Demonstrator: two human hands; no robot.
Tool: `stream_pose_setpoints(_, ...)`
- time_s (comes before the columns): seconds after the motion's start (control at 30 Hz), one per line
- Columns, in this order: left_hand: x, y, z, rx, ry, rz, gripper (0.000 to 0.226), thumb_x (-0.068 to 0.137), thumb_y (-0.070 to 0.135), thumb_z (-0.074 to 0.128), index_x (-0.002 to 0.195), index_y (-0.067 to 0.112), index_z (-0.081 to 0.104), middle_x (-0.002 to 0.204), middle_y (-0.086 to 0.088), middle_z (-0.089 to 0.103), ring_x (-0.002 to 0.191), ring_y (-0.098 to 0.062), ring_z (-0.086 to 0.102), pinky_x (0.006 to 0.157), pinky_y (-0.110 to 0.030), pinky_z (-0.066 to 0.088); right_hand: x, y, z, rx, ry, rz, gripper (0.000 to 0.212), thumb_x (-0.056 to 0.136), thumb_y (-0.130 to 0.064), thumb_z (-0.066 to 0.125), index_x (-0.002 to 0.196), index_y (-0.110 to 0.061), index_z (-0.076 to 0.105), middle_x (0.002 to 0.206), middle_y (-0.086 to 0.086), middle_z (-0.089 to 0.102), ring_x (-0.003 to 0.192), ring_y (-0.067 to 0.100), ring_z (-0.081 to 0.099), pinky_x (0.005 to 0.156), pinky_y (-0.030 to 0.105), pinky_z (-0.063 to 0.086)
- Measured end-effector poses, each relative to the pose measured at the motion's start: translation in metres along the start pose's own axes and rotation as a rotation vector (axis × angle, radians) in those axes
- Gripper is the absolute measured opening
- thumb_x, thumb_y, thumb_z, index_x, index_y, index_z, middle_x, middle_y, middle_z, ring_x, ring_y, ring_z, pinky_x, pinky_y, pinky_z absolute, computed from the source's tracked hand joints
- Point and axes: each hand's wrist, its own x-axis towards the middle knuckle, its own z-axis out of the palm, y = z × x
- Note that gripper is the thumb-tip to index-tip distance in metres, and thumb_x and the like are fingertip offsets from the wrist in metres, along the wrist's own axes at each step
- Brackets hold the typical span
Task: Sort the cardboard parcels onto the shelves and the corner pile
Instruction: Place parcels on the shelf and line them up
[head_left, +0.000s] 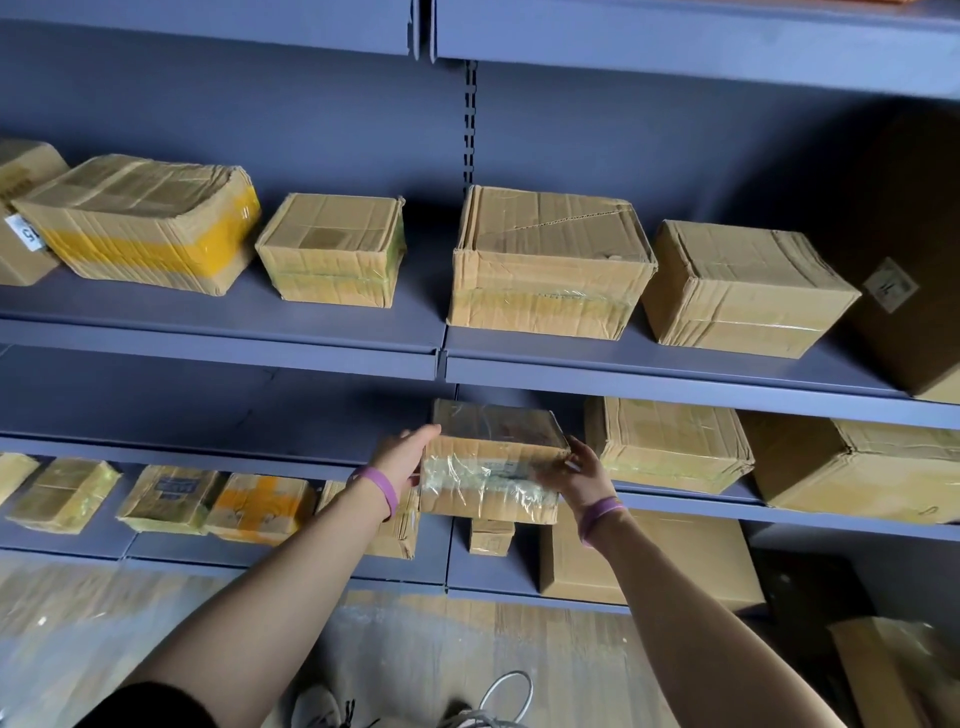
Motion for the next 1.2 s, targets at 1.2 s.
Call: stream_pose_setpoints(1.2, 0.055, 0.001, 0.049, -0.032, -0.01, -0.124, 0.022, 0.1, 0.009, 0.052, 0.116, 0.022, 0.055, 0.127, -0.005, 0.051, 0.123, -0.025, 0.05, 0.102, -0.041, 0.046, 0.053, 0.002, -0.001, -0.02, 0.137, 0.141, 0.072, 0.091, 0.013, 0.054, 0.153, -0.017, 0.031, 0.134, 0.003, 0.045, 0.122, 0.022, 0.049, 0.115, 0.041, 0.032)
